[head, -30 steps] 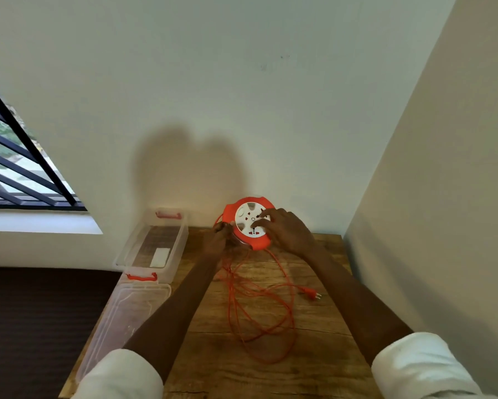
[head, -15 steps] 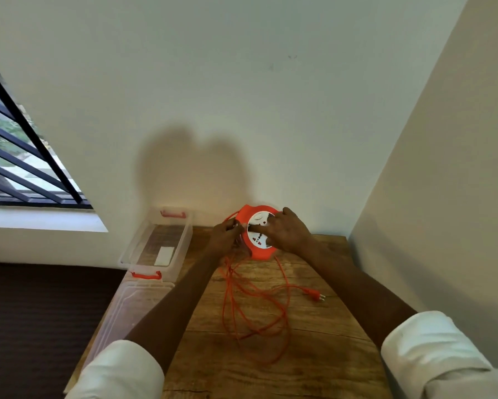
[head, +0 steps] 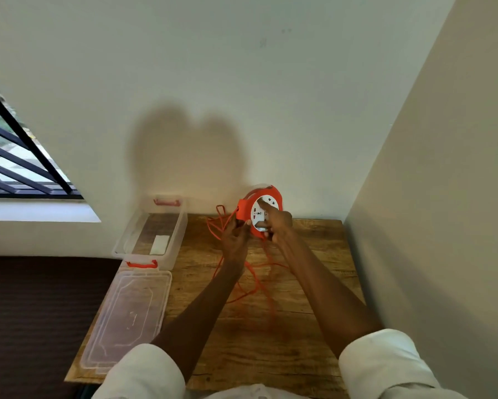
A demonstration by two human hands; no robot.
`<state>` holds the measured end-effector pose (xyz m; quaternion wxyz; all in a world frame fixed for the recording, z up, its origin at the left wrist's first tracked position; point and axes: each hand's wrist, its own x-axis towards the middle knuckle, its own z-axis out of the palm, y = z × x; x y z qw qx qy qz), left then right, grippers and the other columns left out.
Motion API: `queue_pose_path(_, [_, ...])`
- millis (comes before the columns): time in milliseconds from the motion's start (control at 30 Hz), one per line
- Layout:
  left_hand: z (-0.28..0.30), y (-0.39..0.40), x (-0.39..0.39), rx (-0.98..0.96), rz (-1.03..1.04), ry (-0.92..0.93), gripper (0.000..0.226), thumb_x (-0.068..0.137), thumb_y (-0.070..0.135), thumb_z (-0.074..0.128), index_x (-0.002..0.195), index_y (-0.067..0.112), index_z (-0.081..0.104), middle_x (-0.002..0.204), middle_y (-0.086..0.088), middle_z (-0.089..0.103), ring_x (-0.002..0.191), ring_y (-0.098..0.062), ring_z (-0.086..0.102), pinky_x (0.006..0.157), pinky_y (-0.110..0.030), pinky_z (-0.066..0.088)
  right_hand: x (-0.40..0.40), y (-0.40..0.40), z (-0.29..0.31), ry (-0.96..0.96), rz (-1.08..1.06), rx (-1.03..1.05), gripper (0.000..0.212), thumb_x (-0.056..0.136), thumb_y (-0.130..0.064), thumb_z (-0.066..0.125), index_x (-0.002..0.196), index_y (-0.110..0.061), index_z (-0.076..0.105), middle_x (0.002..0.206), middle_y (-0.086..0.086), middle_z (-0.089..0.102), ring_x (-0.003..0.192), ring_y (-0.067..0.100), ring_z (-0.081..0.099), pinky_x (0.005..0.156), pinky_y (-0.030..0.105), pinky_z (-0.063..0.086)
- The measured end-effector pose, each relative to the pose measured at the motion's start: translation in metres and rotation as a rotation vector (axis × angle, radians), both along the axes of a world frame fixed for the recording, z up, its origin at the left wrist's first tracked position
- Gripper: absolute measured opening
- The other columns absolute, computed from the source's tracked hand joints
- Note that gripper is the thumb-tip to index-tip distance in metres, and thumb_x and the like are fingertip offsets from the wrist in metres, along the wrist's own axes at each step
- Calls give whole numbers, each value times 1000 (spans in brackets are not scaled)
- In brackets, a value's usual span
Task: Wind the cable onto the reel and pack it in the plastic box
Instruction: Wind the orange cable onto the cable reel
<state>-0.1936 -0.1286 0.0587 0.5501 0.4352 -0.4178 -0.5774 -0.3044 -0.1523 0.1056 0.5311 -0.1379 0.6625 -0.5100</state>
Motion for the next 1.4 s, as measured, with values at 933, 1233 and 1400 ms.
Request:
queue_pose_path(933, [16, -52, 64, 137, -364, -345, 32, 99, 23, 61, 125, 4, 65, 113, -17, 72, 97, -33, 72, 84, -48, 61, -40, -12, 6, 2269, 1415, -495, 67, 89, -41, 71, 147, -47, 38, 129, 8, 66, 114, 27, 62, 93, 39, 43])
queue_pose_path(1233, [-16, -3, 15, 91, 44, -55, 36, 99, 24, 60, 132, 8, 62, 120, -11, 71, 108, -28, 70, 80, -28, 62, -8, -11, -5, 1344, 687, -42, 71, 82, -66, 62, 144, -34, 48, 139, 3, 62, 120, 30, 63, 100, 41, 48])
queue_pose_path(1400, [-17, 1, 17, 16, 26, -73, 37, 98, 18, 62, 134, 9, 59, 124, -10, 70, 111, -28, 69, 90, -46, 59, 0, -19, -11, 688, 469, 116, 70, 87, -57, 68, 140, -14, 52, 140, 11, 59, 119, 31, 62, 102, 45, 53])
